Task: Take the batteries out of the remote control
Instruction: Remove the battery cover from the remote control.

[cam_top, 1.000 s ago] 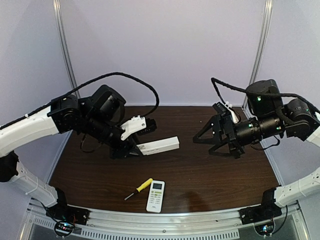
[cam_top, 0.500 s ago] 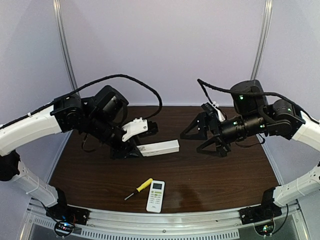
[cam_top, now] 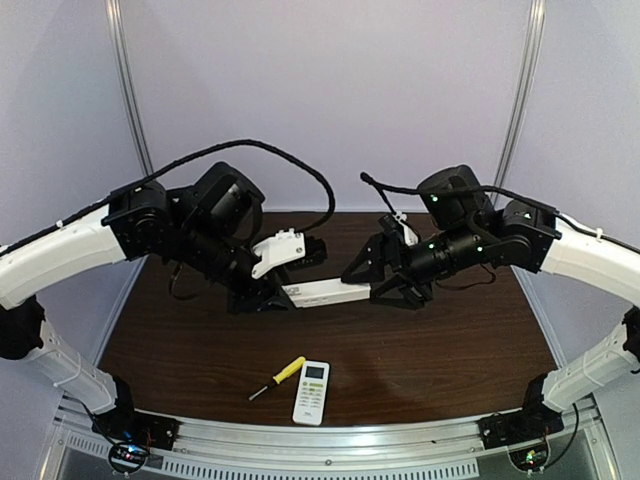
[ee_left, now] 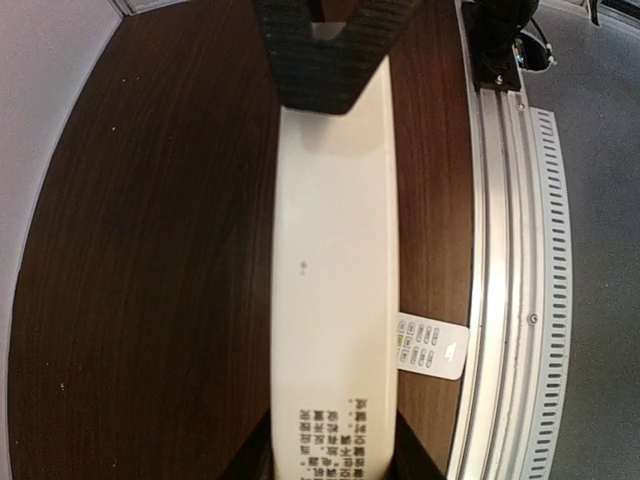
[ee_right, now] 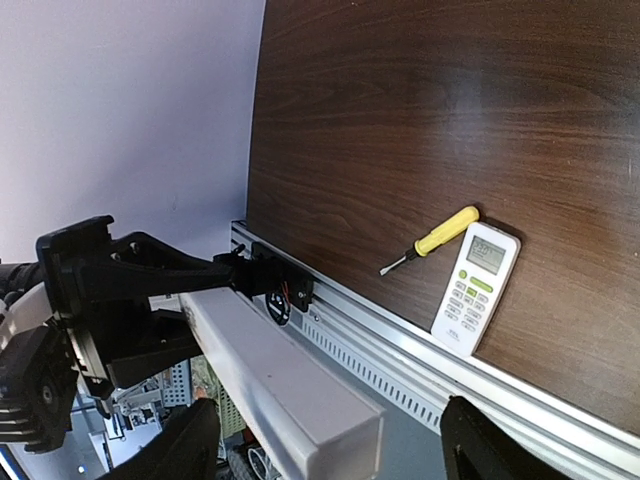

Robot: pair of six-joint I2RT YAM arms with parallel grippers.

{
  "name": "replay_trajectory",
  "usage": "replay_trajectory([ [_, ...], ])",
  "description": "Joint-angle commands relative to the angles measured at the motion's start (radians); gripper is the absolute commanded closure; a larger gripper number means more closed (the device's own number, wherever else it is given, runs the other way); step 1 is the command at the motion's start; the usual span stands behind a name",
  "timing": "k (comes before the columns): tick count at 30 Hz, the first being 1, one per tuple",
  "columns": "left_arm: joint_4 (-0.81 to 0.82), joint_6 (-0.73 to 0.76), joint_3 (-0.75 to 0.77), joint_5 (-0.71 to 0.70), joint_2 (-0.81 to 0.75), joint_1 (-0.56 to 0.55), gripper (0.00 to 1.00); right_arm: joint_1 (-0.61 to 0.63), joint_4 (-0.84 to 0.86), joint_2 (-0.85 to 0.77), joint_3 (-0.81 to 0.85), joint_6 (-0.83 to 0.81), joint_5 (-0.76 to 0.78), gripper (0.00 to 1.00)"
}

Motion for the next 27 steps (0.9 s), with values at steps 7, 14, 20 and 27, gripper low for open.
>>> replay_trajectory([
  [7,0.033,0.015,0.038,-0.018,0.03,-0.015,1.0,-0.022,0.051,0.036,-0.019,-0.02,-0.084,0.38],
  [14,0.046,0.025,0.036,-0.017,0.035,-0.015,1.0,-0.029,0.061,0.032,-0.038,-0.042,-0.132,0.38],
  [20,0.05,0.033,0.04,-0.017,0.046,-0.014,1.0,-0.043,0.074,0.02,-0.059,-0.047,-0.134,0.59],
  [27,0.059,0.036,0.047,-0.021,0.047,-0.015,1.0,-0.067,0.066,-0.003,-0.08,-0.056,-0.147,0.68],
])
